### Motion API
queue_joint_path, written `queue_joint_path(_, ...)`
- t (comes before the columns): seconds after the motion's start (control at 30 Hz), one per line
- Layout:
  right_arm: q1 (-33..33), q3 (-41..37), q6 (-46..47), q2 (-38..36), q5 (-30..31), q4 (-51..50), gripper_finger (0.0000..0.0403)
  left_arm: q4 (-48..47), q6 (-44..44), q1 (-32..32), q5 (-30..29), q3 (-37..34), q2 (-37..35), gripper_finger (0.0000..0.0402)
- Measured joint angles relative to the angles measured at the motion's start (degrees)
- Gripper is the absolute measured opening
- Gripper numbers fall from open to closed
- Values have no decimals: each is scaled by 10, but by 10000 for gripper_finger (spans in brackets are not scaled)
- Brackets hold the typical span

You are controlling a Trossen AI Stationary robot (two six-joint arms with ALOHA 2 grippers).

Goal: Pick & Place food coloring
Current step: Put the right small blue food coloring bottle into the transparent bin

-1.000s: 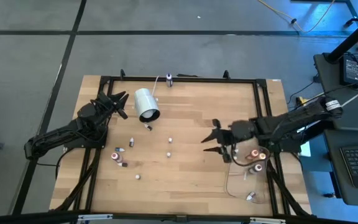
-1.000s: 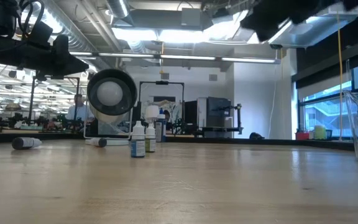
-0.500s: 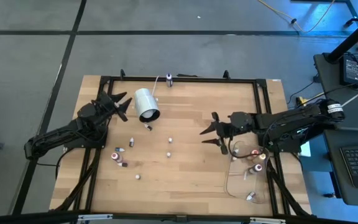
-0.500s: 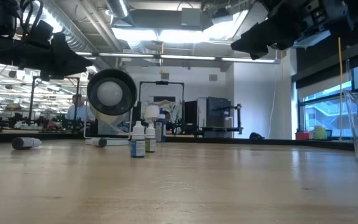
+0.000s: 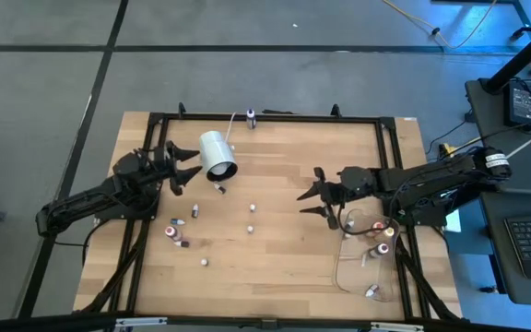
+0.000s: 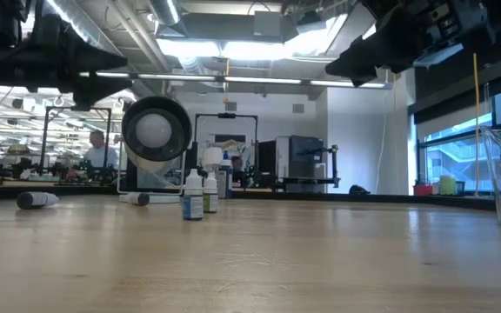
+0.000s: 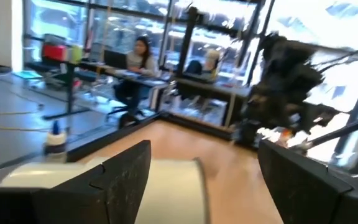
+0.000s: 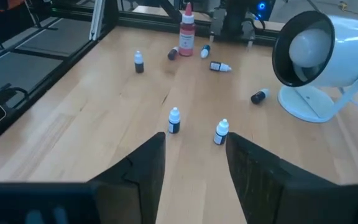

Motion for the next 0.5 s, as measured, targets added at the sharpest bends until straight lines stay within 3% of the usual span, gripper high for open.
queue_joint_path(0.17, 0, 0, 0, 7, 0, -2, 171, 46, -49, 0, 24, 0, 0, 290)
queue_joint_path(0.33, 0, 0, -3, 10, 20, -2, 171, 158, -67, -9, 74, 1, 2, 289)
queue_joint_path(0.5, 0, 0, -4, 10, 40, 0, 171, 130, -30, -46, 71, 41, 33, 281)
